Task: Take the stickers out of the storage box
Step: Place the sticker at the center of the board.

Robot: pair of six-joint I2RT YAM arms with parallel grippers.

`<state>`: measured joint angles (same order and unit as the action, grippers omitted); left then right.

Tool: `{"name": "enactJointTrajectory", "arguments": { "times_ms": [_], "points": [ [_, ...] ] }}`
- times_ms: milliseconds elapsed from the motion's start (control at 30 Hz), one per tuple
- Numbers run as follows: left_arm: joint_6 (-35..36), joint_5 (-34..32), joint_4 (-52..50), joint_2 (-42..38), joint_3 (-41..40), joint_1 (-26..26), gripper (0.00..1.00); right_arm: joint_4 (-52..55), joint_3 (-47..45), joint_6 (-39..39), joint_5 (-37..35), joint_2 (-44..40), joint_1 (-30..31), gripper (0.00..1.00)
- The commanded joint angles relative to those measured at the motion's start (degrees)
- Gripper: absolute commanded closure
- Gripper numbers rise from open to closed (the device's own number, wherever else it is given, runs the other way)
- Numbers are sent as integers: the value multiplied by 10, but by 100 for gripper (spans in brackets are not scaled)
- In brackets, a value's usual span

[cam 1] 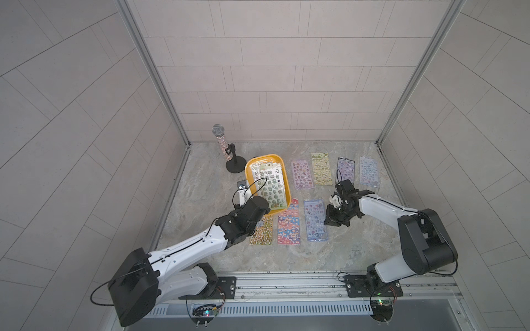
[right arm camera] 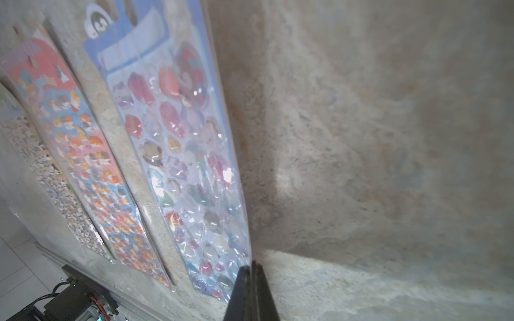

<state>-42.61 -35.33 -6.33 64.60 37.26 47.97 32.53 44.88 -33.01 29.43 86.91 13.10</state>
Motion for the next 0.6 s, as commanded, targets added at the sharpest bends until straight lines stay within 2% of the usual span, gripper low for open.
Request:
{"name": "enactJointTrajectory", "arguments": {
  "times_ms": [0, 200, 500, 567],
  "points": [
    [-4, -3, 12, -5, -2, -3, 100, 6, 10, 16, -34, 13, 0, 92],
    [-5, -1, 14, -4, -2, -3, 100, 11, 17, 24, -58, 18, 1, 78],
    [-5, 3, 15, 2, -1, -3, 100, -6, 10, 11, -84, -27, 1, 67],
    [-4, 4, 15, 2, -1, -3, 100, -32, -2, 1, -68, -61, 1, 58]
  ]
}}
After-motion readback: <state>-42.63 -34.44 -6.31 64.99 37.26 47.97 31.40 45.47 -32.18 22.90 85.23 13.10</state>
